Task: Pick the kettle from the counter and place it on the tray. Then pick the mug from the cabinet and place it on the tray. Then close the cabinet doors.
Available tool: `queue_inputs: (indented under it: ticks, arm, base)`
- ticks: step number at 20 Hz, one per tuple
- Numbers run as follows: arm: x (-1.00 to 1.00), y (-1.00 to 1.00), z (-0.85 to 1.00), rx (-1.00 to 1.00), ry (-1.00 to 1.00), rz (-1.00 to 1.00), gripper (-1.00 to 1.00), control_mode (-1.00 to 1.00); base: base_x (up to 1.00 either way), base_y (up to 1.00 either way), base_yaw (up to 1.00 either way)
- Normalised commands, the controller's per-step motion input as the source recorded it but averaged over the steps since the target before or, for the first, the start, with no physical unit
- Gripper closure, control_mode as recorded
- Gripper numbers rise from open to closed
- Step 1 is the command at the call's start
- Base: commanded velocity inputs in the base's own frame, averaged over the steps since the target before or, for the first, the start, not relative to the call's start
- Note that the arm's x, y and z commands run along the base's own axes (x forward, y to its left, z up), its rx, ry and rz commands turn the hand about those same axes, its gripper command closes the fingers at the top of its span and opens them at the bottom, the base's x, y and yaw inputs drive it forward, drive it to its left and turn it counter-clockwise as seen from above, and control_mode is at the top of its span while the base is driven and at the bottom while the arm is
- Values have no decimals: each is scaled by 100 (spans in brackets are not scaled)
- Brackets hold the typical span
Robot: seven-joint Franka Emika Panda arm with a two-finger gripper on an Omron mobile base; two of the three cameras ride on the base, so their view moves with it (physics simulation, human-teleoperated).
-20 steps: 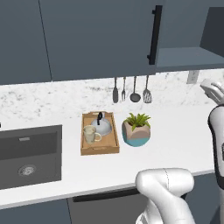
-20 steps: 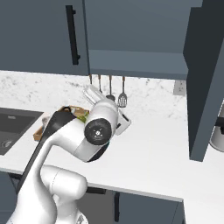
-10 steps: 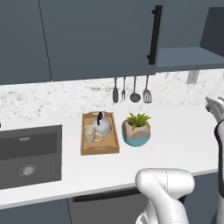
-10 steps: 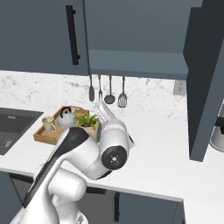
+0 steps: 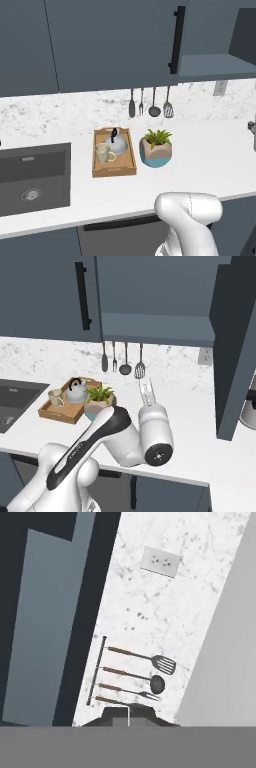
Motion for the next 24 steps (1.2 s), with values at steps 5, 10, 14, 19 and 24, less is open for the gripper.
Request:
queue_inputs:
  ticks: [5, 10, 14, 19, 24]
  arm:
    - [0, -62, -5, 28, -1, 0, 100, -100]
    - [0, -37, -10, 19, -8, 0, 100, -100]
    - [0, -39, -4, 25, -17, 0, 100, -100]
    - [0, -34, -3, 28, -21, 0, 100, -100]
    - [1, -27, -4, 21, -17, 0, 100, -100]
  base:
    - [0, 0, 0]
    - [0, 0, 0]
    - [0, 0, 0]
    - [0, 0, 0]
    - [0, 0, 0]
